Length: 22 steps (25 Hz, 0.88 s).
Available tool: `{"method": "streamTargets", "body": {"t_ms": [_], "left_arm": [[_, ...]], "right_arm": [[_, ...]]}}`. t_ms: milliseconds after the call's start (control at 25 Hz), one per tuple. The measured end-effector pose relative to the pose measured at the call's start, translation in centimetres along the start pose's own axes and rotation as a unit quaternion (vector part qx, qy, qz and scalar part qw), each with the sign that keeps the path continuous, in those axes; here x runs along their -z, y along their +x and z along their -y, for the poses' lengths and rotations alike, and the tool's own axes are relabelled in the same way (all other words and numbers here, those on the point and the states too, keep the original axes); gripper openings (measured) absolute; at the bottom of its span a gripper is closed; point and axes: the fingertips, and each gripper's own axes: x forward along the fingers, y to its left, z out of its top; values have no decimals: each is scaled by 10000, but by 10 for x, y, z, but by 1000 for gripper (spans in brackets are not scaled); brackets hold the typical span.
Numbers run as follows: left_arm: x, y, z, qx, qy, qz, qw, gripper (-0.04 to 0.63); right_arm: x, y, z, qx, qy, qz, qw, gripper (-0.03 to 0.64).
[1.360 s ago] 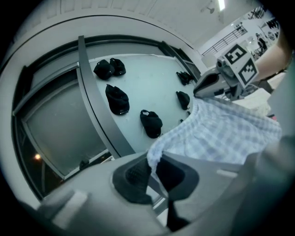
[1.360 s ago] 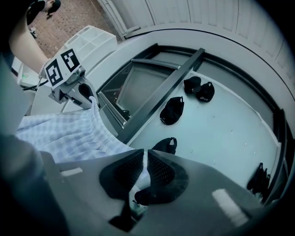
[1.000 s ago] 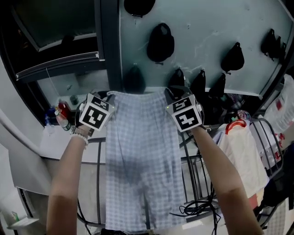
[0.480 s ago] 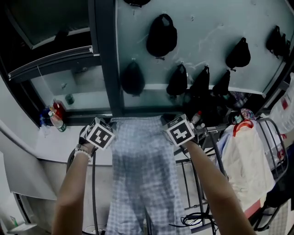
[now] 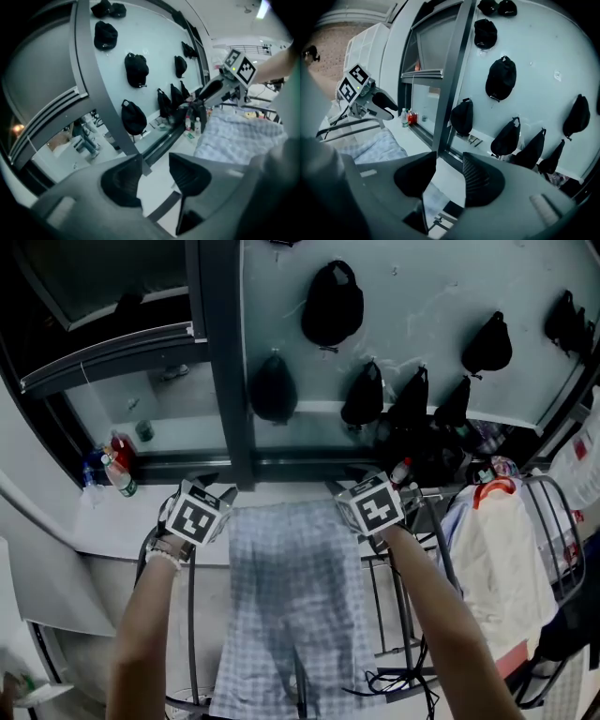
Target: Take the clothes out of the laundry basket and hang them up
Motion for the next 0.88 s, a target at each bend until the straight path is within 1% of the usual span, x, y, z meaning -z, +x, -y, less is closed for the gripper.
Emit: {"method": "streamTargets", "body": {"t_ms": [80, 120, 200, 320, 360, 600, 880], "left_arm": [[-10, -19, 0, -173, -60, 259, 9995, 137], [-13, -30, 2, -255, -80, 372, 9990, 103], [-20, -53, 5, -416, -149, 568, 9974, 57], [-28, -88, 14, -614, -199, 746, 9951, 3], [-30, -99, 20, -664, -182, 784, 9945, -6], [-41, -178, 69, -876, -73, 1046, 9906, -6], [-28, -288, 136, -1125, -413, 1374, 9832, -6]], "right_arm": [[-6, -16, 4, 100, 119, 278, 9995, 147], [-6, -25, 3, 150, 161, 377, 9990, 125], [-11, -45, 0, 225, 208, 560, 9980, 90], [-21, -77, -12, 264, 222, 846, 9958, 33], [-24, -87, -17, 248, 224, 935, 9951, 23], [-31, -158, -67, -113, 192, 1376, 9902, 12], [-30, -257, -136, -576, 31, 1913, 9798, 9]]}}
